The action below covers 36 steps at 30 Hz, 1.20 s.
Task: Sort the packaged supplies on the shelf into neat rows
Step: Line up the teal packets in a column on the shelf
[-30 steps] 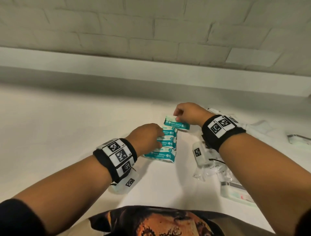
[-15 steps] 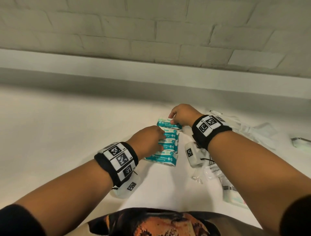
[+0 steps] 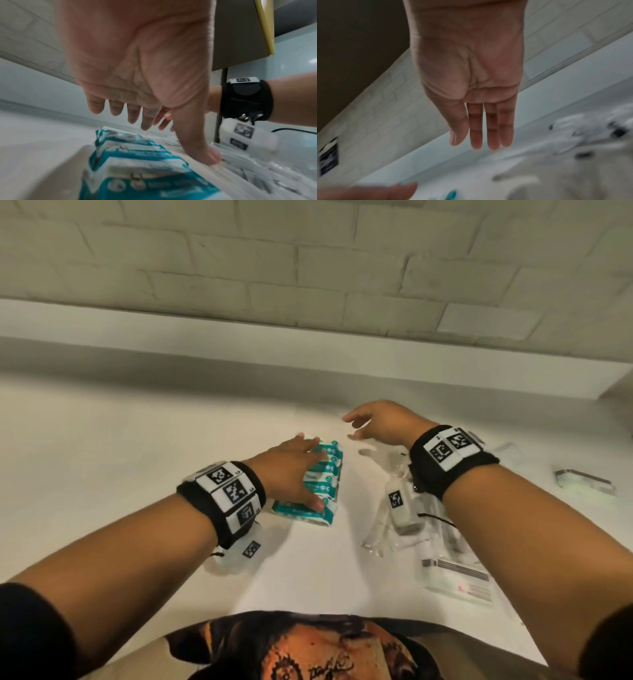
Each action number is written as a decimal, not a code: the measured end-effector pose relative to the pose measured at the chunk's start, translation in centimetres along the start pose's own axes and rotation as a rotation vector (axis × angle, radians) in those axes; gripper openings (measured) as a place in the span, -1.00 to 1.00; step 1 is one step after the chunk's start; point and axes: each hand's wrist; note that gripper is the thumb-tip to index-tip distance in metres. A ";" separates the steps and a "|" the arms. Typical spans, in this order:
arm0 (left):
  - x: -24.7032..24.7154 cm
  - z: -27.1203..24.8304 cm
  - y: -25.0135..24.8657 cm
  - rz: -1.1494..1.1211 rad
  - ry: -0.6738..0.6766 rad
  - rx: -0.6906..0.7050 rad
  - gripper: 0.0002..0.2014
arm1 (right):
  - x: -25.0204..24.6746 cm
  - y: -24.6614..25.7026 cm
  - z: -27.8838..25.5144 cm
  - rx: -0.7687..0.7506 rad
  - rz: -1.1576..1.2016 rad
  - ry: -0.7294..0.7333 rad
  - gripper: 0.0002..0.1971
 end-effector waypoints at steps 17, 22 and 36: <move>-0.2 2.3 -3.0 0.168 0.114 -0.135 -0.09 | -1.0 -12.7 -11.8 0.041 -0.340 -0.049 -0.37; 0.1 3.8 -10.5 0.008 -0.186 0.088 -0.45 | -3.3 -14.4 -13.4 0.115 -0.275 -0.115 -0.54; 2.7 10.7 -22.1 0.175 -0.143 0.338 -0.48 | -6.8 -24.2 -18.3 0.278 -0.393 -0.077 -0.71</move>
Point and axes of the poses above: each hand's wrist, its own z-axis towards the middle knuckle, its own x-axis out of the palm, y = z × x, and after that the axes turned 3 degrees about x, right-handed
